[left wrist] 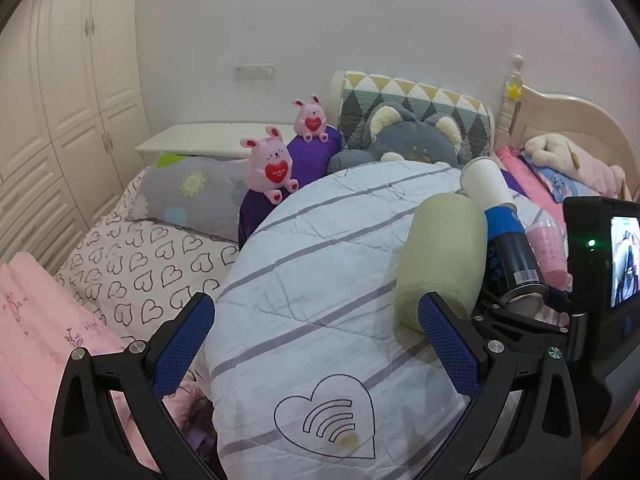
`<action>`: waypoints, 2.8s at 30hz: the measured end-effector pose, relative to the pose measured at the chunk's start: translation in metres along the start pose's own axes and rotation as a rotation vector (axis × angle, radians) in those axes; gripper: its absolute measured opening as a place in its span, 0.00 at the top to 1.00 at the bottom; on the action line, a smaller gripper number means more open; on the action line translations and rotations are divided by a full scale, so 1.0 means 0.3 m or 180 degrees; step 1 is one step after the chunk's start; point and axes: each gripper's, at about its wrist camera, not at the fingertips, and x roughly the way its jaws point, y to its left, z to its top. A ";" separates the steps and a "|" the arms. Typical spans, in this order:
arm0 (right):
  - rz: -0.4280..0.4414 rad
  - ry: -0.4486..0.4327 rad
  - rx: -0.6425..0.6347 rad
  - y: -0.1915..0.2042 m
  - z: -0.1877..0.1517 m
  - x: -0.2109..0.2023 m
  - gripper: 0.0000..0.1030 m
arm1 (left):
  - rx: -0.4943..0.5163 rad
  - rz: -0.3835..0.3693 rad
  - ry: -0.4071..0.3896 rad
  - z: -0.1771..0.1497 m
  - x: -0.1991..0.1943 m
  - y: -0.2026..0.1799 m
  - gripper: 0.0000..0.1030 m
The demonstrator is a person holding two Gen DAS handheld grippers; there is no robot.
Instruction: Flip cup upright
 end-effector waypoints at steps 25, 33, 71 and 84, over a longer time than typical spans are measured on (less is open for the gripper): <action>0.0774 0.0164 -0.0088 -0.068 -0.286 -0.234 0.31 | 0.0137 -0.0067 0.0177 -0.134 -0.214 -0.144 0.00; 0.1030 0.0028 0.0034 -0.142 -0.323 -0.271 0.21 | 0.0173 0.0086 0.0176 -0.160 -0.285 -0.186 0.00; 0.0952 -0.0716 0.0304 -0.543 -0.365 -0.340 0.21 | 0.0551 0.0126 0.0246 -0.160 -0.325 -0.528 0.00; 0.0975 -0.0604 0.0258 -0.541 -0.328 -0.244 0.21 | 0.0439 0.0095 0.0793 -0.138 -0.126 -0.538 0.00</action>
